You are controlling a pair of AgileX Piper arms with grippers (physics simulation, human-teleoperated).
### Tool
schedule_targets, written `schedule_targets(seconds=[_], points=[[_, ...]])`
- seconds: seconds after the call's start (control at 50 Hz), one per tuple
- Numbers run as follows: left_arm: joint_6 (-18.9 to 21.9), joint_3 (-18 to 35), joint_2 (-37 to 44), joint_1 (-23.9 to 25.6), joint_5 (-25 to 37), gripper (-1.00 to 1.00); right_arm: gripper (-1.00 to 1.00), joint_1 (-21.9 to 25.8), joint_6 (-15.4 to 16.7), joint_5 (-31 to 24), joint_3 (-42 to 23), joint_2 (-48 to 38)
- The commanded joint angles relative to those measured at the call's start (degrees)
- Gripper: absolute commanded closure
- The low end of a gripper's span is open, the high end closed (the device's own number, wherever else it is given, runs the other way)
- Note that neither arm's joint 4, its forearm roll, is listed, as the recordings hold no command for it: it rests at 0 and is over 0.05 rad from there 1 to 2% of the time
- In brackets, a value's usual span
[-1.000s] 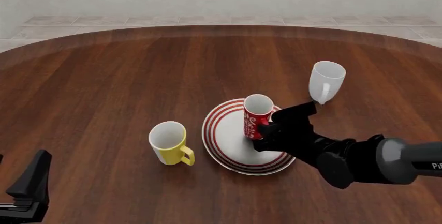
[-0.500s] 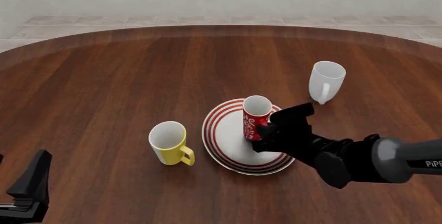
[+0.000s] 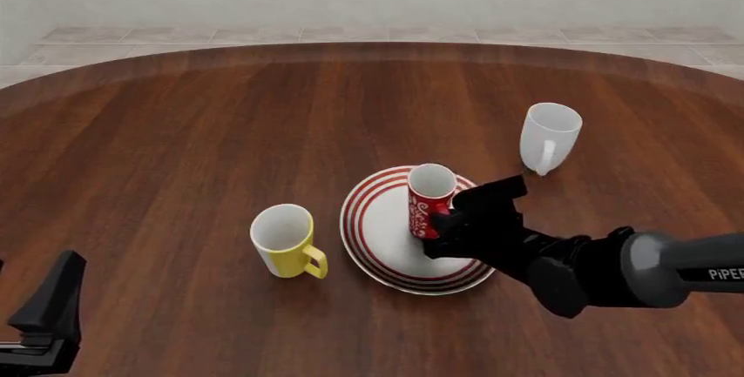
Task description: Pick up the red mug and put it on the plate
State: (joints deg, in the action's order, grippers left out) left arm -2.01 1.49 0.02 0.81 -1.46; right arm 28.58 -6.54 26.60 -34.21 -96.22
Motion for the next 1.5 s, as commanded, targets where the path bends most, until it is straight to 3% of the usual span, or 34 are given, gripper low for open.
schedule_targets(seconds=[0.02, 0.88, 0.9, 1.04, 1.18, 1.5], points=[[-0.13, -0.69, -0.01, -0.04, -0.7, -1.0, 1.0, -0.07, -0.27, 0.3, -0.03, -0.13], [-0.3, -0.14, -0.01, -0.01, -0.27, -1.0, 1.0, -0.33, -1.64, 0.06, -0.94, -3.2], [-0.31, -0.12, -0.01, -0.05, -0.26, -1.0, -1.0, -1.61, -1.13, 0.25, -0.62, -2.97], [-0.28, -0.52, -0.01, -0.06, -0.76, -1.0, -1.0, -0.01, -1.98, -0.25, -1.26, -3.44], [-0.29, -0.22, -0.01, -0.07, -0.49, -1.0, -1.0, -1.5, -1.75, -0.51, -1.31, -3.86], [-0.29, 0.05, 0.01, 0.03, -0.35, -1.0, -1.0, -0.81, 0.23, -1.44, -0.74, -0.81]])
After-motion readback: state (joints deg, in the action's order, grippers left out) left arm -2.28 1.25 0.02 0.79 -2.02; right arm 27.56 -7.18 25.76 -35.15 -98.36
